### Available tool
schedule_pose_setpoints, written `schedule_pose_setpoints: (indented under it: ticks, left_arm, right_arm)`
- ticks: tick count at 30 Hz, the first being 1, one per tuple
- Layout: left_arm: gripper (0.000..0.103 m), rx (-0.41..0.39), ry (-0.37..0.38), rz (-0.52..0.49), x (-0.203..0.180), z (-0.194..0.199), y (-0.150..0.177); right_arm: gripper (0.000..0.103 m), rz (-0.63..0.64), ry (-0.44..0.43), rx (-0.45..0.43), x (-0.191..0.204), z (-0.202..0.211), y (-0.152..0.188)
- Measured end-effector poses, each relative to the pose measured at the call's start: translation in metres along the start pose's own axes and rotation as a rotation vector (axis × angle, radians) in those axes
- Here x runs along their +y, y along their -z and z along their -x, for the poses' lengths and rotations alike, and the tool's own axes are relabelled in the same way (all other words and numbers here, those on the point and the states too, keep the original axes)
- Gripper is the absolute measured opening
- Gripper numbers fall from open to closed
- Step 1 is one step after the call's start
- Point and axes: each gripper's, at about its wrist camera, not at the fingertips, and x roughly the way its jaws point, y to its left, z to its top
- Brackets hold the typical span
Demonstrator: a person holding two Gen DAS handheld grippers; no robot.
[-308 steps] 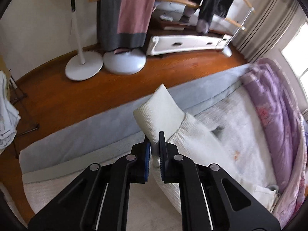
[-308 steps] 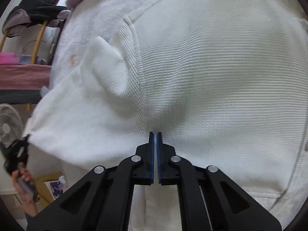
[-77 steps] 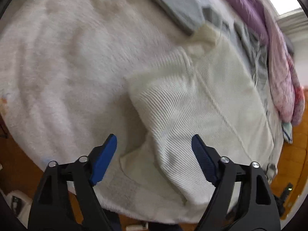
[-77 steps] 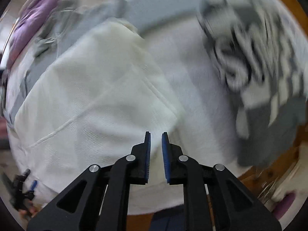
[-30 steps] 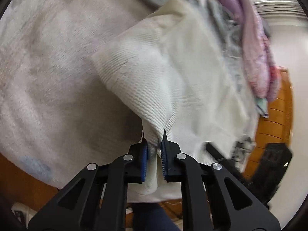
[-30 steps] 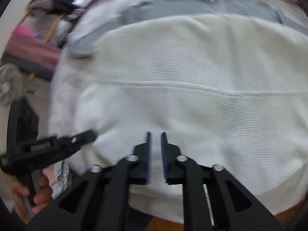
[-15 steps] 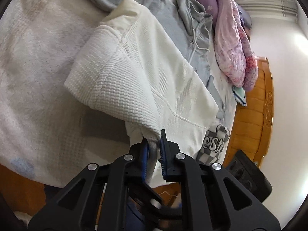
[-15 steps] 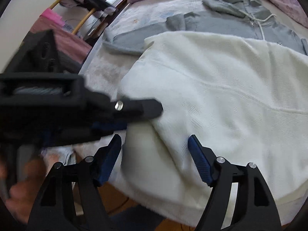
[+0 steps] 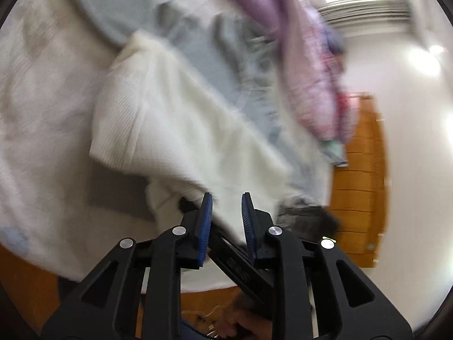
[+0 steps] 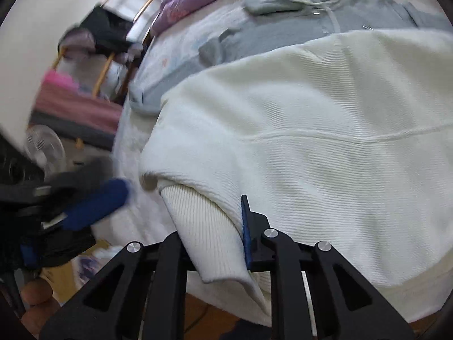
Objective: Fold large clothes
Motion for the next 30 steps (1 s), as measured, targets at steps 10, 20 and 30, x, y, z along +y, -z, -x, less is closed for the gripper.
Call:
schedule_pose_setpoints:
  ticks: [10,20,30]
  left_arm:
    - [0.032,-0.202,0.106,0.054,-0.027,0.015,0.005]
    - [0.043,-0.021,-0.240,0.009,-0.022,-0.100,0.007]
    - [0.077,0.148,-0.349,-0.093,-0.037,-0.197,0.027]
  right_arm:
    - [0.013,-0.351,-0.256,-0.210,-0.111,0.120,-0.006]
    - [0.013,-0.941,-0.334,-0.378,-0.272,0.153,0.069]
    - [0.013,-0.872,-0.111,-0.314,-0.288,0.155,0.074]
